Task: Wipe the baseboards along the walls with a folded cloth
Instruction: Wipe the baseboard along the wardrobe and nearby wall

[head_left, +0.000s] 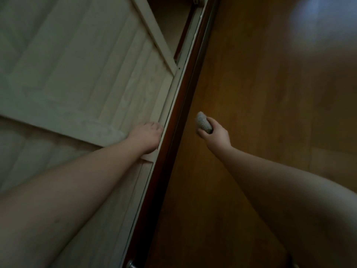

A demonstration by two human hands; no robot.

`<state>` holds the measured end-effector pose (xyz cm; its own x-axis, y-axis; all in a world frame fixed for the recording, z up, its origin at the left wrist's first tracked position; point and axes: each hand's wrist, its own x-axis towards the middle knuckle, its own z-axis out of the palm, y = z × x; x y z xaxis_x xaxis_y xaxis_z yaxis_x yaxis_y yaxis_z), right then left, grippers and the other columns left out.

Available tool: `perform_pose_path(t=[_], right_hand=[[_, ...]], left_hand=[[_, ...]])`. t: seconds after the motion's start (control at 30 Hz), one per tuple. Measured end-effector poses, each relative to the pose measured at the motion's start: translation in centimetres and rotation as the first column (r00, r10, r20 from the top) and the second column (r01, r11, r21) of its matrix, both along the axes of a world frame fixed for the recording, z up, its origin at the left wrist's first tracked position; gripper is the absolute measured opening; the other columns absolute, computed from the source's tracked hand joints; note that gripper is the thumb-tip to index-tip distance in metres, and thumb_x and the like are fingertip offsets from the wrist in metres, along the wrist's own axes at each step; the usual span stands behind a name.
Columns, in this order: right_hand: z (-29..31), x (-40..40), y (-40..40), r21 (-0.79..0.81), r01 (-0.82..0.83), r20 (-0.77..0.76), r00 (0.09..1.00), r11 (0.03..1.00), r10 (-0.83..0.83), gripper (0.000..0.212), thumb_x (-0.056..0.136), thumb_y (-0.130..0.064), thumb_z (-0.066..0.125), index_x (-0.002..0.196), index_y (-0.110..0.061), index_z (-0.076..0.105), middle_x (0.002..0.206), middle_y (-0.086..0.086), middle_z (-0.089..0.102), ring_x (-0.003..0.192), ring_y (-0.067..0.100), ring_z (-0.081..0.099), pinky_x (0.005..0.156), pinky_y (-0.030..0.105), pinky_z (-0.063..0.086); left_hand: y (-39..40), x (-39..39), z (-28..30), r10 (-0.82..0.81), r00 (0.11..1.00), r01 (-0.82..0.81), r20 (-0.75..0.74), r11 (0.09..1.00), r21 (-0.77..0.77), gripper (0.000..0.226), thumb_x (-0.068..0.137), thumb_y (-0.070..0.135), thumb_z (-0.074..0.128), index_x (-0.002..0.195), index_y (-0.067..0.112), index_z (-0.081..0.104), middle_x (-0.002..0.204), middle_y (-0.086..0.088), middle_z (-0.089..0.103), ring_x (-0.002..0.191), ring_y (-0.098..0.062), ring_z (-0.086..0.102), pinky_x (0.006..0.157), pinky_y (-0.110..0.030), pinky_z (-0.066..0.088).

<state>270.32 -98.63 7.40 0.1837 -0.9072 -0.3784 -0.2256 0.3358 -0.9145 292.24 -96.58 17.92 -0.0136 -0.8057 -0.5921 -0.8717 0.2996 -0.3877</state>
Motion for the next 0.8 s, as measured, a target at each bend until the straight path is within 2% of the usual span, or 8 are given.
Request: perform_pose_path(t=[0.13, 0.27, 0.37, 0.5, 0.6, 0.67, 0.8], right_hand=[[-4.5, 0.6, -4.1, -0.051, -0.033, -0.030, 0.999, 0.998, 0.032, 0.064, 0.091, -0.028, 0.067, 0.148, -0.029, 0.037, 0.140, -0.004, 0.054, 0.117, 0.005, 0.053, 0.088, 0.021, 0.047], [-9.1, 1.5, -7.5, -0.132, -0.096, -0.116, 0.990, 0.987, 0.081, 0.063, 0.093, -0.028, 0.066, 0.149, -0.028, 0.037, 0.141, -0.003, 0.052, 0.112, 0.002, 0.049, 0.076, 0.010, 0.040], [-11.0, 2.8, -8.8, -0.139, -0.136, -0.175, 0.978, 0.981, 0.111, 0.062, 0.093, -0.026, 0.065, 0.149, -0.027, 0.037, 0.142, -0.002, 0.051, 0.112, 0.003, 0.049, 0.076, 0.010, 0.039], [-11.2, 4.7, -9.9, -0.164, -0.124, -0.150, 0.984, 0.979, 0.100, 0.063, 0.093, -0.026, 0.065, 0.149, -0.028, 0.037, 0.143, -0.003, 0.050, 0.123, 0.009, 0.051, 0.094, 0.024, 0.046], [-11.0, 6.9, -12.4, -0.243, -0.099, -0.094, 0.993, 0.965, 0.078, 0.063, 0.094, -0.025, 0.063, 0.150, -0.029, 0.034, 0.148, -0.004, 0.044, 0.128, 0.006, 0.045, 0.101, 0.023, 0.042], [-10.5, 8.1, -14.8, -0.296, -0.068, -0.089, 0.995, 0.953, 0.044, 0.064, 0.095, -0.023, 0.062, 0.151, -0.028, 0.032, 0.152, -0.004, 0.039, 0.135, 0.009, 0.041, 0.108, 0.027, 0.038], [-9.8, 9.1, -18.7, -0.267, -0.139, -0.225, 0.971, 0.954, 0.078, 0.064, 0.096, -0.019, 0.058, 0.153, -0.021, 0.030, 0.156, 0.002, 0.034, 0.141, 0.019, 0.036, 0.117, 0.040, 0.033]], left_hand=[[-3.8, 0.5, -6.8, 0.021, 1.000, -0.022, -0.013, 0.994, -0.109, 0.061, 0.106, 0.035, 0.020, 0.157, 0.007, 0.001, 0.165, -0.012, 0.001, 0.152, -0.024, 0.003, 0.122, -0.037, 0.004], [-6.0, 2.6, -12.6, 0.034, 0.974, 0.034, 0.223, 0.954, -0.297, 0.061, 0.104, 0.035, 0.003, 0.153, 0.000, -0.007, 0.164, -0.015, -0.008, 0.152, -0.026, -0.007, 0.122, -0.043, -0.006], [-6.5, 3.5, -14.1, 0.052, 0.953, 0.046, 0.300, 0.950, -0.310, 0.062, 0.100, 0.036, -0.006, 0.151, 0.000, -0.010, 0.163, -0.013, -0.015, 0.151, -0.025, -0.013, 0.119, -0.044, -0.014], [-6.7, 3.2, -14.9, 0.018, 0.936, 0.100, 0.352, 0.945, -0.313, 0.063, 0.098, 0.035, -0.011, 0.150, -0.001, -0.014, 0.162, -0.015, -0.019, 0.150, -0.026, -0.018, 0.120, -0.046, -0.015], [-6.4, 3.3, -15.2, 0.020, 0.925, 0.114, 0.379, 0.938, -0.328, 0.063, 0.096, 0.032, -0.013, 0.149, -0.003, -0.016, 0.163, -0.016, -0.017, 0.151, -0.027, -0.015, 0.121, -0.047, -0.013], [-6.4, 3.4, -15.4, 0.005, 0.919, 0.138, 0.395, 0.933, -0.334, 0.064, 0.095, 0.031, -0.015, 0.149, -0.003, -0.017, 0.163, -0.016, -0.016, 0.151, -0.028, -0.015, 0.121, -0.048, -0.011], [-6.2, 3.2, -15.2, -0.004, 0.912, 0.157, 0.409, 0.927, -0.341, 0.063, 0.096, 0.031, -0.013, 0.149, -0.003, -0.017, 0.163, -0.016, -0.016, 0.151, -0.027, -0.014, 0.121, -0.048, -0.012]])
